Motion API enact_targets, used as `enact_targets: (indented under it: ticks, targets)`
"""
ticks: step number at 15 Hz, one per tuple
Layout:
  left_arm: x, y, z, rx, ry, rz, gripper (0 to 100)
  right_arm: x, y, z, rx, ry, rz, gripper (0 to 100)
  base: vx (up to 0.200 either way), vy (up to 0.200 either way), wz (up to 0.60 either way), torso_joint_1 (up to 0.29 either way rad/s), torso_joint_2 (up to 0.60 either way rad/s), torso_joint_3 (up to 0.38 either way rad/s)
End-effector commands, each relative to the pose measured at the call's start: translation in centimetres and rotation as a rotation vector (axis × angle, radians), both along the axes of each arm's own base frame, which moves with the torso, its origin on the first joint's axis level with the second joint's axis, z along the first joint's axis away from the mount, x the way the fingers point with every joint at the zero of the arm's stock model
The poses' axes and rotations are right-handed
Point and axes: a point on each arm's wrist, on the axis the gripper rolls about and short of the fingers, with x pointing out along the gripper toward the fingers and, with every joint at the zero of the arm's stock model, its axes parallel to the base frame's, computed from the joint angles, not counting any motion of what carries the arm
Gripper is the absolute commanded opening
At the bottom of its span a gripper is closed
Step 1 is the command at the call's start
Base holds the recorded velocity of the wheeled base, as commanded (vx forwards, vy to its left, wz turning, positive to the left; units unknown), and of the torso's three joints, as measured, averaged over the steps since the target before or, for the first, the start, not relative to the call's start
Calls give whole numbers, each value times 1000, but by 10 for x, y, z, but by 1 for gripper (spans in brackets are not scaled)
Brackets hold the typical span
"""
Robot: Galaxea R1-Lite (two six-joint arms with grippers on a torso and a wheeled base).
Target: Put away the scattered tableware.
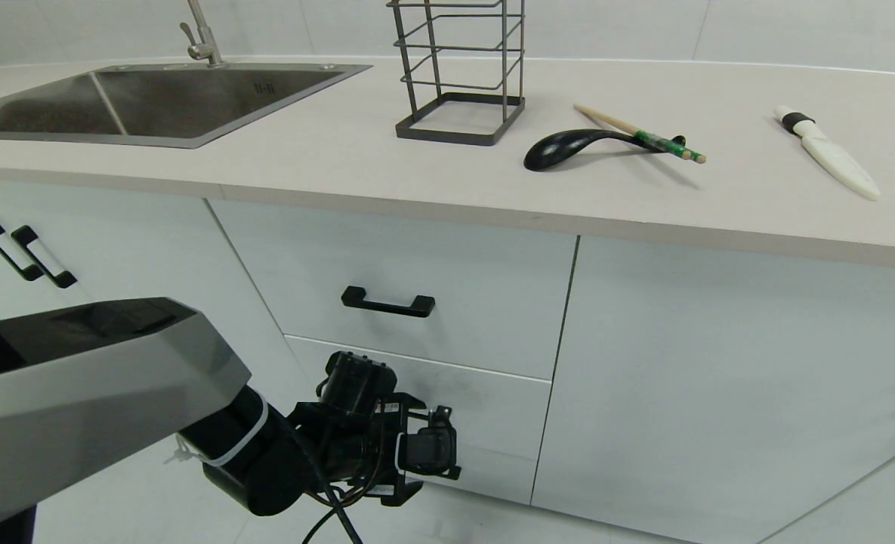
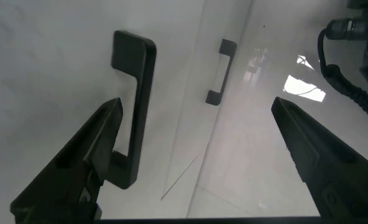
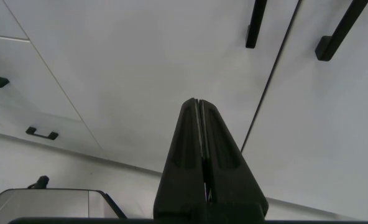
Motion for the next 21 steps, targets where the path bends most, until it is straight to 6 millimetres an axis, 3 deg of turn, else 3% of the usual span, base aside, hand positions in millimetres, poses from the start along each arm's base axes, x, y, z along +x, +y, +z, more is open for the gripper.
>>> enact_targets:
  ticks: [1, 12, 17, 18, 21]
  targets:
    - [0, 0, -6, 10, 19, -1, 100, 0, 0, 0, -1, 1, 1, 0, 0, 0, 0, 0, 0, 0]
    - [-23, 12, 0, 22, 58, -7, 100, 0, 0, 0, -1, 1, 1, 0, 0, 0, 0, 0, 0, 0]
    - [-54, 28, 27, 3, 23, -10, 100, 0, 0, 0, -1, 1, 1, 0, 0, 0, 0, 0, 0, 0]
    - [-69, 34, 52, -32, -42, -16, 100, 0, 0, 0, -1, 1, 1, 0, 0, 0, 0, 0, 0, 0]
    - [-102, 38, 88, -95, -154, -67, 100, 0, 0, 0, -1, 1, 1, 0, 0, 0, 0, 0, 0, 0]
